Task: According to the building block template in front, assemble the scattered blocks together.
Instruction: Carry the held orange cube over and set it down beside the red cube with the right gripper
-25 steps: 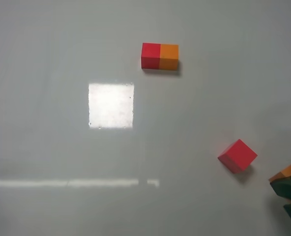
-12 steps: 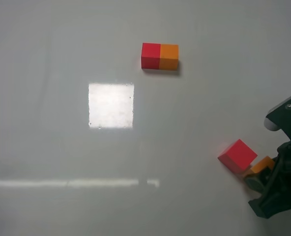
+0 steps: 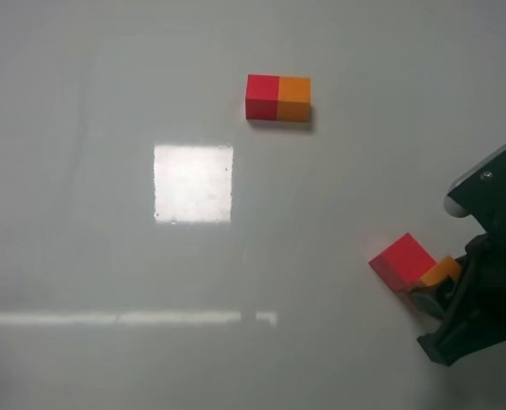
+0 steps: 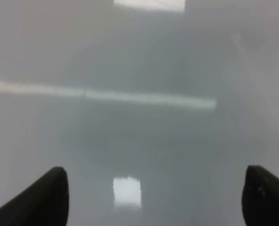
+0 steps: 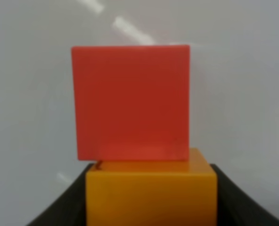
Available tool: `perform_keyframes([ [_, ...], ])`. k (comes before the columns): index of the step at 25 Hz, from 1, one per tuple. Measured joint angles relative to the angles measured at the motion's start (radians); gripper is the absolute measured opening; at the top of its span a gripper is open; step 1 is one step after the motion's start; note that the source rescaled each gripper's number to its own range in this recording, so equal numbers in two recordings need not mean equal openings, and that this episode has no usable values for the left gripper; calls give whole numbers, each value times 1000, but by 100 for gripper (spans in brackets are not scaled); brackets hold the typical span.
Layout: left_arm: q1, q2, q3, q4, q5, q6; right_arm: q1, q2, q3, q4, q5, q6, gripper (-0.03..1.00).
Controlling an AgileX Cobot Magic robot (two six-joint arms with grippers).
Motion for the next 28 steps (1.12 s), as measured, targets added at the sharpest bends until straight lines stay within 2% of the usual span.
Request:
perform_keyframes([
  [16,0,0,0,0,0,0,-1,14,36,-61,-105,82,0],
  [28,0,0,0,0,0,0,-1,84,33,-85,-121,96,0],
])
